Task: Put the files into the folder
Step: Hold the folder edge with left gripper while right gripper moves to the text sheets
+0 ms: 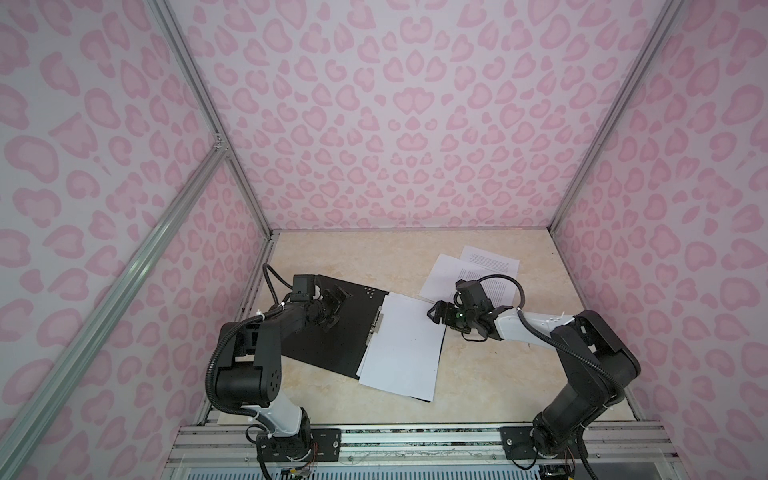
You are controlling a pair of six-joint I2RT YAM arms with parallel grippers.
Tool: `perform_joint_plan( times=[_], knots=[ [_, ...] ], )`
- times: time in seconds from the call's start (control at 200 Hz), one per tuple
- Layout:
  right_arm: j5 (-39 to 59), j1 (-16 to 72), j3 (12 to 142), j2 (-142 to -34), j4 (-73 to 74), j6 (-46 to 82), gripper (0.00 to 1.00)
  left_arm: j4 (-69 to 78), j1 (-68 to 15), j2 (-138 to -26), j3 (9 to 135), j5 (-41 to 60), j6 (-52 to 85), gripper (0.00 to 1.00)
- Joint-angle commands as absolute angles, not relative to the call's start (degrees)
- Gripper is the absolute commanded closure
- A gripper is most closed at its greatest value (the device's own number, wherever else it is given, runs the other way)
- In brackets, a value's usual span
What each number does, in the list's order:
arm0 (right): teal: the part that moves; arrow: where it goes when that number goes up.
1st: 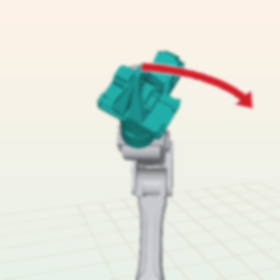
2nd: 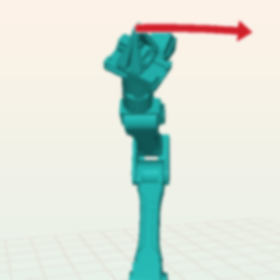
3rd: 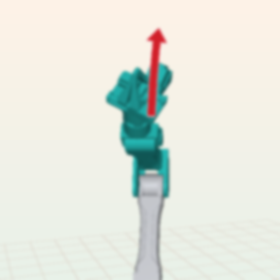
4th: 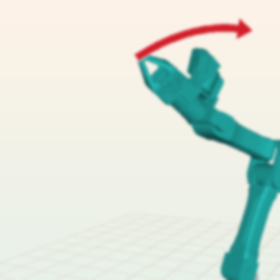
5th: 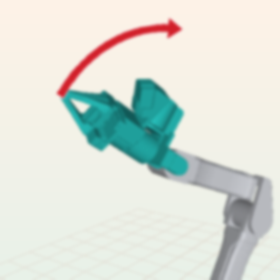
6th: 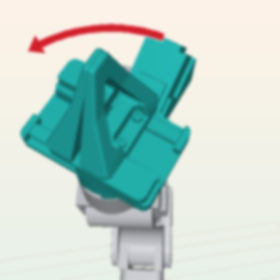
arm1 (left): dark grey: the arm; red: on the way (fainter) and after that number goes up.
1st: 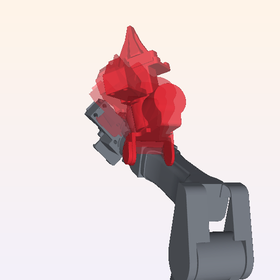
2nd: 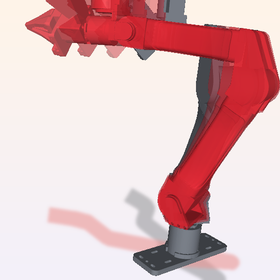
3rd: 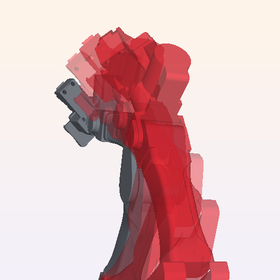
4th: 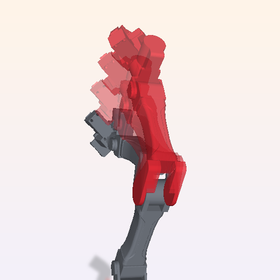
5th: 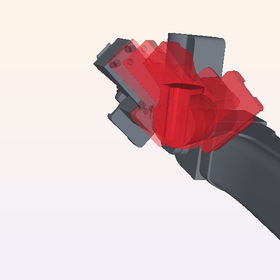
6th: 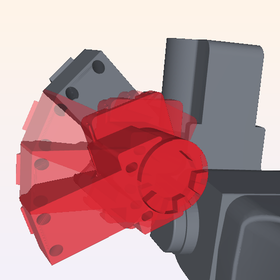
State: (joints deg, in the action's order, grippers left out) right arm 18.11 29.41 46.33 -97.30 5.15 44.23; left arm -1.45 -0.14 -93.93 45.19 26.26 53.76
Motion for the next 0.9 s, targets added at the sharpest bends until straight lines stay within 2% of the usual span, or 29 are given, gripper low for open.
perform_joint_plan(
  times=[0.0,0.515,0.7,0.895],
  knots=[
    [19.8,29.9,47.3,-100.2,5.0,48.1,0.13,-6.4,0.3,-95.3,45.3,24.3,53.5,0.03],
    [22.5,27.8,74.7,-118.4,1.5,45.4,0.13,-8.7,1.9,-93.0,44.7,22.4,54.8,0.03],
    [12.4,26.9,71.2,-112.4,-7.5,44.1,0.12,-9.2,1.8,-90.7,42.7,22.7,53.8,0.03],
    [9.1,32.9,61.8,-102.0,-10.3,44.0,0.10,-9.4,1.9,-89.9,41.1,22.9,52.9,0.03]
  ],
)
